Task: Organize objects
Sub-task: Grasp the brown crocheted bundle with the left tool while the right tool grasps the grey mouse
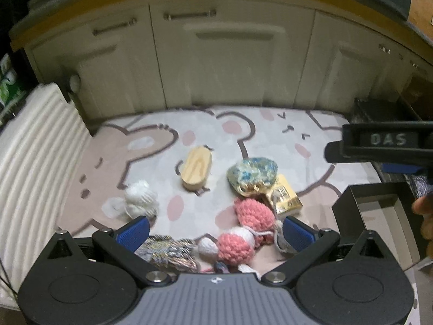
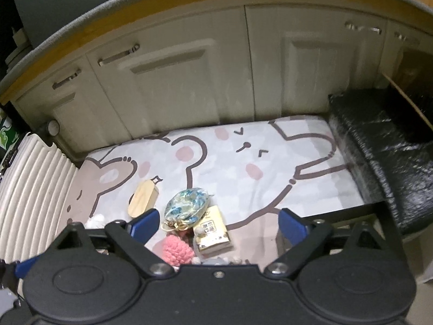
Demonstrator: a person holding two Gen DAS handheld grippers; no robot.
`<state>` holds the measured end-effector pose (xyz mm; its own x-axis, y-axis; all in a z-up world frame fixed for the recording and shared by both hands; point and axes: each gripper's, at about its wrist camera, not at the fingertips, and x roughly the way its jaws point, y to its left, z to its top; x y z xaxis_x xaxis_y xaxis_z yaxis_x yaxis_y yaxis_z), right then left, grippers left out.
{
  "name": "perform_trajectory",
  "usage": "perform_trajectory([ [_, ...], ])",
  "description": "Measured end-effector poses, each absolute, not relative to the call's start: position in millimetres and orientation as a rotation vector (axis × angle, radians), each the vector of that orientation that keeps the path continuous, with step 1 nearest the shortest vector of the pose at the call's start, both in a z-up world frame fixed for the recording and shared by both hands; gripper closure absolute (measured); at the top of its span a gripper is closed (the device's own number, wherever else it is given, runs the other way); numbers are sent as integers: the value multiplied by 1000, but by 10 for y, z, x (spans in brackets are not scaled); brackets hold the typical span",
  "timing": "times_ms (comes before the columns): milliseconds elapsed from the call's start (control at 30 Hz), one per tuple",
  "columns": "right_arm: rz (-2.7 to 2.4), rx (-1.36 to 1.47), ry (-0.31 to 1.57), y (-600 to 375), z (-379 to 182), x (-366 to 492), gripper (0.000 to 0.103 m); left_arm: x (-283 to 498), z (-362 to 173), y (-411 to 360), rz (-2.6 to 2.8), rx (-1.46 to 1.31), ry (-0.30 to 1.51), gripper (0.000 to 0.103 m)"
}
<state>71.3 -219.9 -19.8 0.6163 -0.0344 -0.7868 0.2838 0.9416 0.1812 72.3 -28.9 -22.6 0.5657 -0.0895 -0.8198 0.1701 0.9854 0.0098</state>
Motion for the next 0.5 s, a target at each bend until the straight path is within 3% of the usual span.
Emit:
perform_trajectory([
  [500,-99,355,1089,-2157,-937,920,23,846,-771,-224,-241,55,1140,0],
])
